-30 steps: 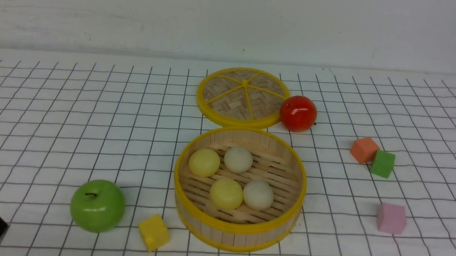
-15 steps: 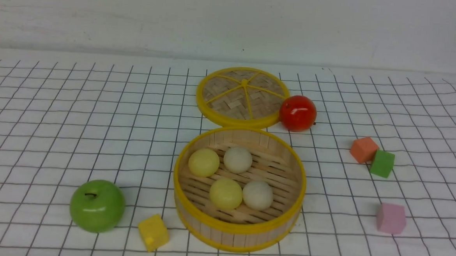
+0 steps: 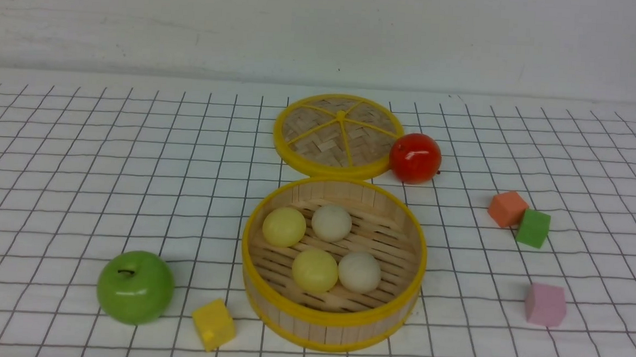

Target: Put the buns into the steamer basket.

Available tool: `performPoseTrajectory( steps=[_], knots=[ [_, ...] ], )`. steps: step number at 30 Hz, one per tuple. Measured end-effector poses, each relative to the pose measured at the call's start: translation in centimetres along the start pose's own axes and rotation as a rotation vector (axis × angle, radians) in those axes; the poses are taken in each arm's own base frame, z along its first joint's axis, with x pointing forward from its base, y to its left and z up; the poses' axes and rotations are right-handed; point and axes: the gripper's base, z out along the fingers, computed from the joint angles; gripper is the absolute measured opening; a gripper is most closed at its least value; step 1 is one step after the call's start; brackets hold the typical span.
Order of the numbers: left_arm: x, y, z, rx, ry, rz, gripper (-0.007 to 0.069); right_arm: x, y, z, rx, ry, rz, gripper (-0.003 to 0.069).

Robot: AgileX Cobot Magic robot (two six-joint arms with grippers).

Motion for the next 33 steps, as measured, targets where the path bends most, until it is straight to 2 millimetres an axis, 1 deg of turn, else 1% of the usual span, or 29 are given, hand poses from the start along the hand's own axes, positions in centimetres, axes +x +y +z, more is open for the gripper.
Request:
performPoseTrajectory(
  steps=[33],
  knots=[
    [0.00, 0.00, 0.00, 0.000, 0.000, 0.000, -0.0013, -0.01, 0.00, 0.00, 0.000, -0.001, 0.001, 0.0043]
  ],
)
